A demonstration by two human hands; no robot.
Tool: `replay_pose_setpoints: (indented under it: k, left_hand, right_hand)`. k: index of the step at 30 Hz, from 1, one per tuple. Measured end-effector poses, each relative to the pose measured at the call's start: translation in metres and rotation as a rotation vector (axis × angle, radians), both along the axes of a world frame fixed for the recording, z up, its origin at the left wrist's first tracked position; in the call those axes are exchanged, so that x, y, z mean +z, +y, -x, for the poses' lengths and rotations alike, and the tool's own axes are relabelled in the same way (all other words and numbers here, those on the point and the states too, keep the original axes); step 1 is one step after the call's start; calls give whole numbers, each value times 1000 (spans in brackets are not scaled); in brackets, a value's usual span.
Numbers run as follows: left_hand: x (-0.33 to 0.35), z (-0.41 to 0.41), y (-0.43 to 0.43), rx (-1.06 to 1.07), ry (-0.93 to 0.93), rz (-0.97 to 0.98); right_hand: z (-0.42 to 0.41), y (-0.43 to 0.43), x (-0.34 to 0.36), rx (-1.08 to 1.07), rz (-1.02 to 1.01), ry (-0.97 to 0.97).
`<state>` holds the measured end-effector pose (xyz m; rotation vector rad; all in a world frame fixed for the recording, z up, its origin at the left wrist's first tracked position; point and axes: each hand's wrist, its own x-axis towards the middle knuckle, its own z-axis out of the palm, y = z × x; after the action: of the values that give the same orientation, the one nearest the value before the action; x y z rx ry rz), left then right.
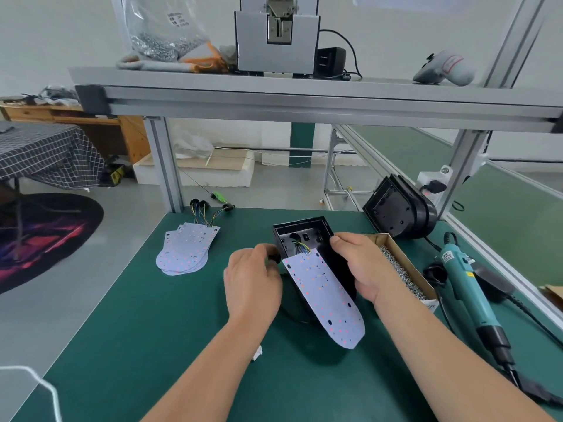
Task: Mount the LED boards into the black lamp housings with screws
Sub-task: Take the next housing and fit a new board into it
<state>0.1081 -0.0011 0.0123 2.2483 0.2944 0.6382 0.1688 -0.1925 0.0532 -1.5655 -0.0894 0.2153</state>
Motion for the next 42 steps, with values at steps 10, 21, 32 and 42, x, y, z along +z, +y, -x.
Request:
replay_pose_setpoints:
  k: [10, 21, 32, 42]
  left_hand:
    - [10, 2, 5, -257, -109, 549]
    - [15, -1, 4, -355, 27, 697]
    - [13, 3, -5, -401, 39, 617]
    - [19, 5, -9, -500, 145, 732]
  right_hand:
    - [8, -3, -11, -87, 27, -41]
    - [44, -11, -12, -102, 402, -406]
    - [52, -25, 8, 244, 1058, -704]
    - [39, -29, 10, -106, 744, -734]
